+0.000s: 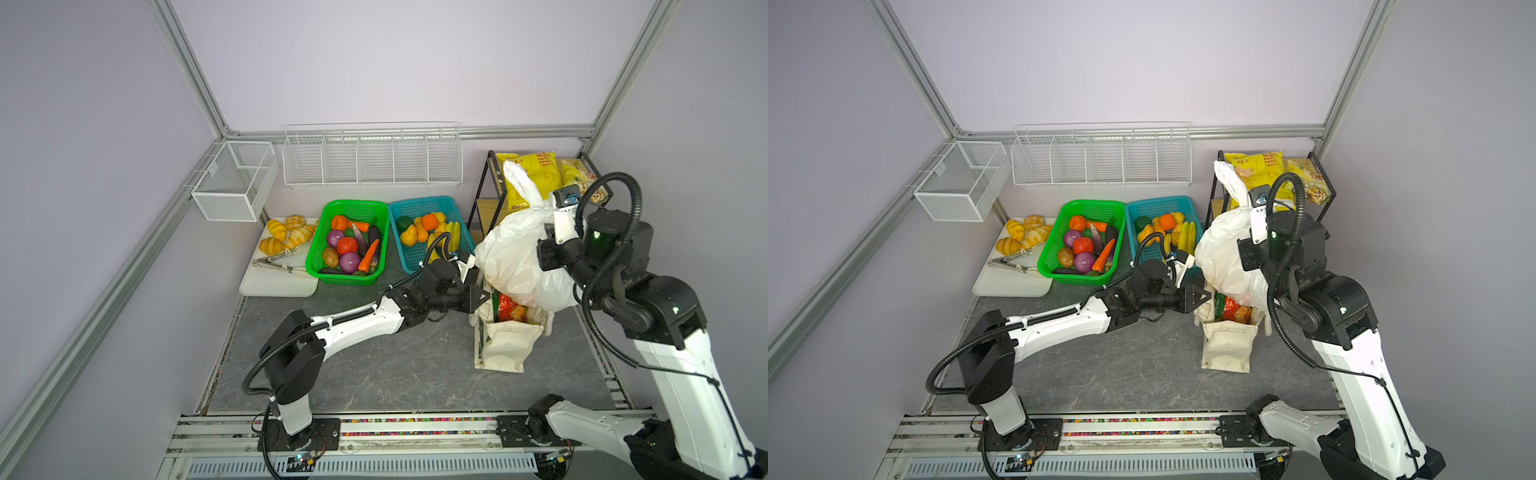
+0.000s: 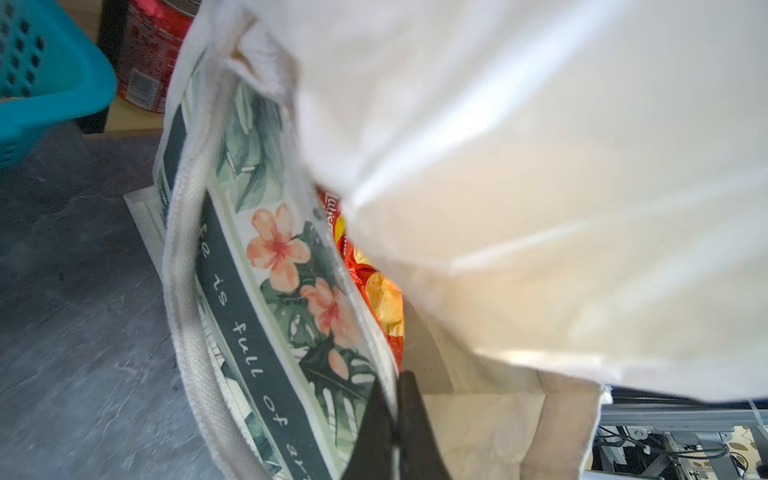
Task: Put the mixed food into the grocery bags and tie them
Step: 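Hold the tote open with the left gripper while the right lowers the white bag, then push the white bag down into the canvas tote with the right gripper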
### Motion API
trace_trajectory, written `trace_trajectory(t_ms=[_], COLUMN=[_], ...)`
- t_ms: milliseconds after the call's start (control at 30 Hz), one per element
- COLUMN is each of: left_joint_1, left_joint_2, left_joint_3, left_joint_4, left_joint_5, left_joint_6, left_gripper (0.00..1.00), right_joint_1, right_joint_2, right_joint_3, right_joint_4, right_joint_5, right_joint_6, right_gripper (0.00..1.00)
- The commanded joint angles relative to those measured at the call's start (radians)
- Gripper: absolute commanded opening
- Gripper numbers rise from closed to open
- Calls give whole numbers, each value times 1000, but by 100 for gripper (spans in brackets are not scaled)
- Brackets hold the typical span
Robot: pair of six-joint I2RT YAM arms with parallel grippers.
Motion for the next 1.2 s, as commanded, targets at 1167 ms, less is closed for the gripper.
trace_trajectory(t_ms=[1167], left_joint_1=[78], left_joint_2=[-437], left_joint_3=[-449], left_joint_4=[122], left_joint_5=[-294], left_joint_6=[-31], left_gripper=[0], right_joint_1=[152], right_joint_2=[147], right_joint_3=[-325], right_joint_4=[178], right_joint_5=[-274], right_joint_6=[358], right_gripper=[7])
